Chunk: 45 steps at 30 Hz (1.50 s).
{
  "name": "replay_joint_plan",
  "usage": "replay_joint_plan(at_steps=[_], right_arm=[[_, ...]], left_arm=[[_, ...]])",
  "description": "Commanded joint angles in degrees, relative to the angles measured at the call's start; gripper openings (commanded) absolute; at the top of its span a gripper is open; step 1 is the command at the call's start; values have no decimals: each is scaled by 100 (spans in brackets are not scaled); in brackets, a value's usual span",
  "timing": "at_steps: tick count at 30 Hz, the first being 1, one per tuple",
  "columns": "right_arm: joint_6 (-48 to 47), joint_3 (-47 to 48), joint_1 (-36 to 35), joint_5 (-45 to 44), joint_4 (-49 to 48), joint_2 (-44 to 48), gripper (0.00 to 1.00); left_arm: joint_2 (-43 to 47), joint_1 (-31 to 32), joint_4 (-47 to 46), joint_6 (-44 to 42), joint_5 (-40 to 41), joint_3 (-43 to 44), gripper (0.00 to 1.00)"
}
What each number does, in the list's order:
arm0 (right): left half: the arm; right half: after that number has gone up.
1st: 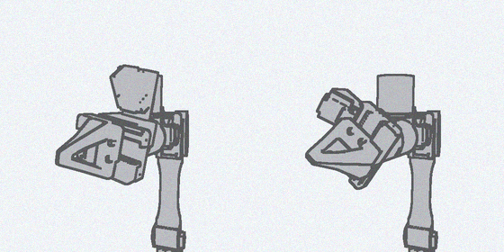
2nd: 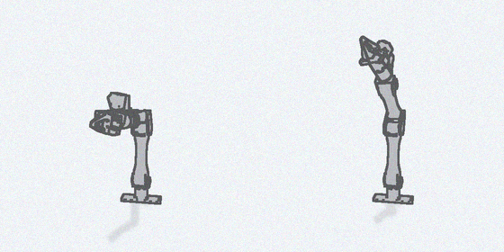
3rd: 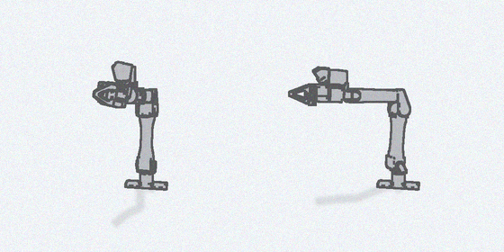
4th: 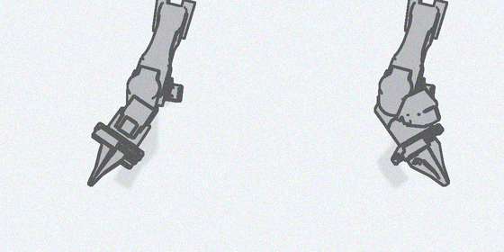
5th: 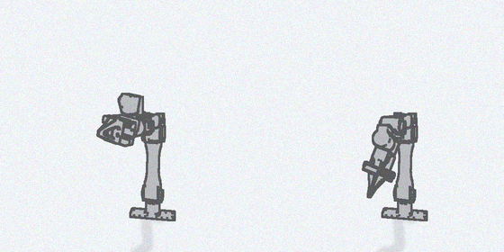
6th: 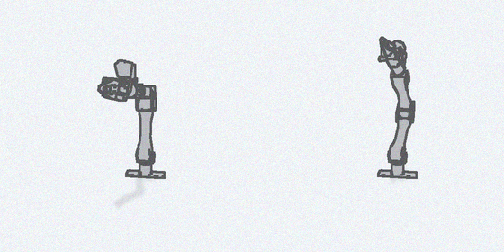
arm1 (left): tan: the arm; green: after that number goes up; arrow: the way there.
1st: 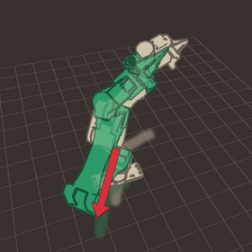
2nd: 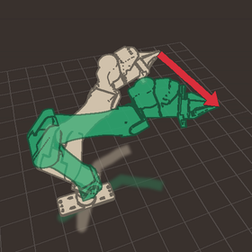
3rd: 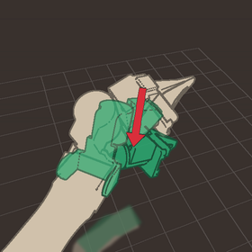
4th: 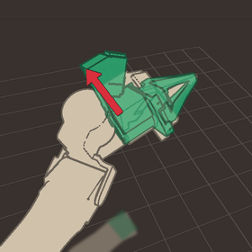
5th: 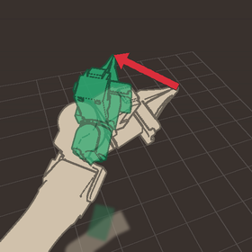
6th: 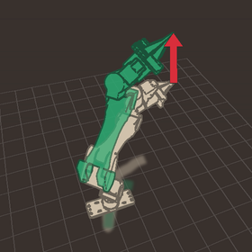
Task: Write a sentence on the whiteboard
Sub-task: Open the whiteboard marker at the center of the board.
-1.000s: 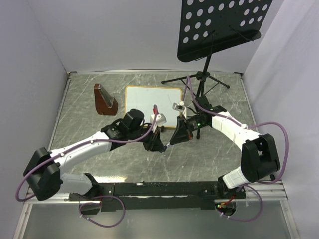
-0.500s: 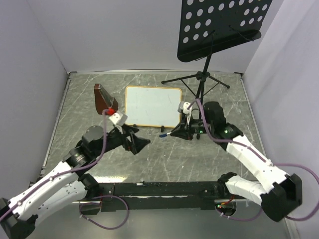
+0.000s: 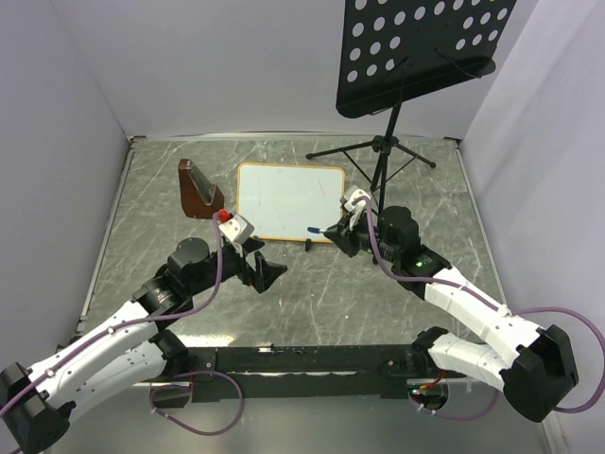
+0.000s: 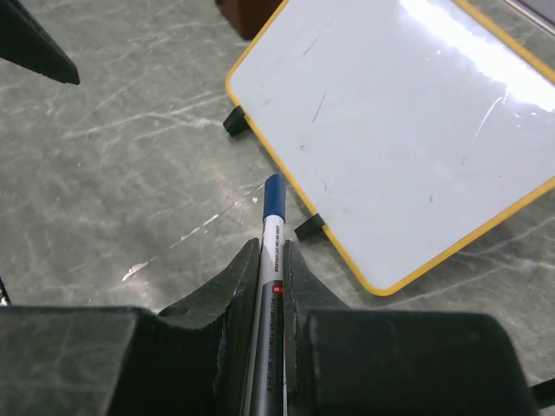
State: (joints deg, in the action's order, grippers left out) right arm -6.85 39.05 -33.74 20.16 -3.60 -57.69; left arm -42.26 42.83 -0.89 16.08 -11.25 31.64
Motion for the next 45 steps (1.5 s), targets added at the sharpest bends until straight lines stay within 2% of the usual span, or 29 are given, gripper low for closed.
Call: replay_joint_plan(at_steps=[1, 4, 10, 14, 18, 24, 27, 31, 39, 42, 45], right_arm=[[359, -20, -63, -417, -572, 144, 0], [570, 94, -72, -137, -397, 153, 0], [659, 33, -45, 1199, -423, 153, 0], [466, 15, -45, 1736, -379, 135, 0], [115, 94, -37, 2008, -212, 92, 0], [-483, 173, -28, 2896, 157, -23, 0], [-650, 130, -28, 3283, 166, -32, 0], [-756, 121, -19, 3389, 166, -84, 0], [-809, 165, -1, 3486, 245, -146, 0], [-827, 165, -1, 3556, 254, -155, 0], [-818, 165, 7, 3574, 254, -155, 0]], left_arm=[[-1, -3, -402, -1753, -273, 18, 99], [-194, -3, -1112, -2360, -500, -324, 99], [-686, 6, -1572, -3302, -290, -141, 98], [-1064, 50, -1572, -3471, -509, 97, 98], [-1100, 164, -1678, -3366, -870, 79, 97], [-1153, 305, -1573, -3181, -1353, 185, 95], [-1161, 305, -1354, -3216, -1537, 307, 91], [-1346, 366, -853, -3198, -1837, 536, 74], [-1539, 630, -360, -3427, -1556, 597, 71], [-1618, 639, -272, -3462, -1495, 659, 64], [-1689, 630, -202, -3471, -1451, 721, 52]])
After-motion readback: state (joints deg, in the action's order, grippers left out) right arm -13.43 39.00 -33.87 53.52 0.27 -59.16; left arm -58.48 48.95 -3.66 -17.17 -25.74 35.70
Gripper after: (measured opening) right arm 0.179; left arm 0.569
